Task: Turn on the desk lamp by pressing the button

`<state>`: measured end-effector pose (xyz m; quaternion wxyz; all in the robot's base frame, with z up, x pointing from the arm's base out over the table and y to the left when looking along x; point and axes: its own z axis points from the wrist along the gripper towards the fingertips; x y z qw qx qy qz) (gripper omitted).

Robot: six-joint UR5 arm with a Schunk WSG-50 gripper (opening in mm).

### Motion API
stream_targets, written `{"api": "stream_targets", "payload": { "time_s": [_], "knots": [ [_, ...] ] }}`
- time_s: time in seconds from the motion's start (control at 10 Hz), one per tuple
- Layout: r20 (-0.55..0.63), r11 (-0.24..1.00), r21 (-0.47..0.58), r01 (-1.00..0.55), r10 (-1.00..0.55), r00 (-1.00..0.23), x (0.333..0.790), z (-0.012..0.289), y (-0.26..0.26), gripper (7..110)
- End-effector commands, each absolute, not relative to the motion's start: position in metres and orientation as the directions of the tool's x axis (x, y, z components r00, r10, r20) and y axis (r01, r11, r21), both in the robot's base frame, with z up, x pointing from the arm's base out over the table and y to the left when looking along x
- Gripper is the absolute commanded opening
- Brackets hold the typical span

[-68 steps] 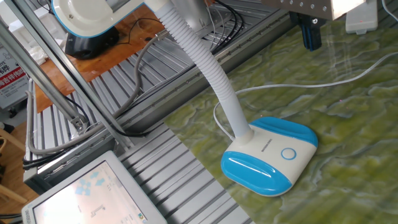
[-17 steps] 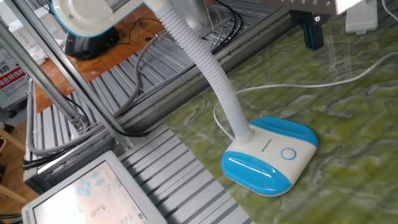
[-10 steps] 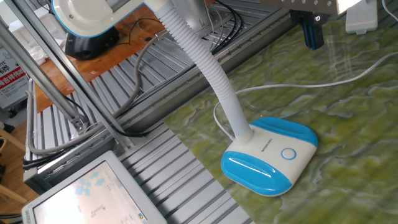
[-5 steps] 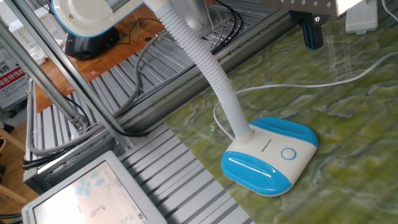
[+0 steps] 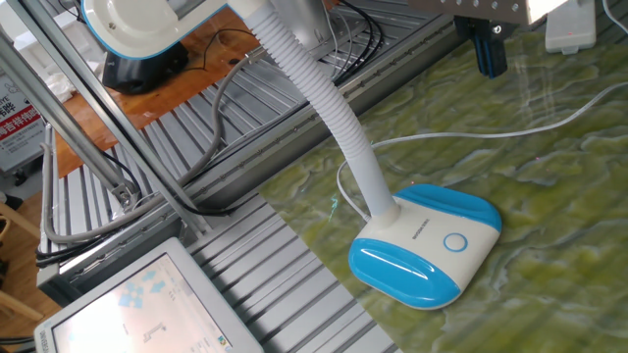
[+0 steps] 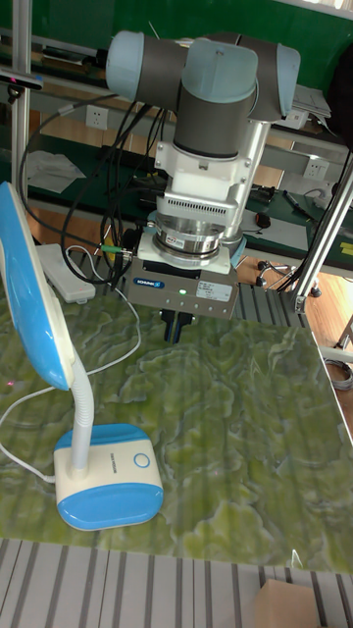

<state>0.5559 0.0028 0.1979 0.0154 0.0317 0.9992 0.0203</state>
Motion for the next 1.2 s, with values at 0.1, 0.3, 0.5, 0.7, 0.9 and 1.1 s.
{"api": "stream_targets", "payload": {
  "time_s": [0.1,0.3,0.5,0.7,0.9,1.1],
  "knots": [
    [-0.032,0.993,0.100,0.063,0.067,-0.997,0.558,0.215,0.017,7],
    [-0.028,0.994,0.099,0.056,0.059,-0.998,0.557,0.218,0.017,7],
    [-0.029,0.994,0.101,0.050,0.053,-0.998,0.557,0.218,0.017,7],
    [-0.034,0.994,0.099,0.042,0.045,-0.998,0.558,0.217,0.016,7],
    [-0.034,0.996,0.075,0.057,0.060,-0.998,0.558,0.216,0.008,7],
    [-0.045,0.993,0.099,0.068,0.072,-0.996,0.562,0.218,0.013,7]
  ]
}}
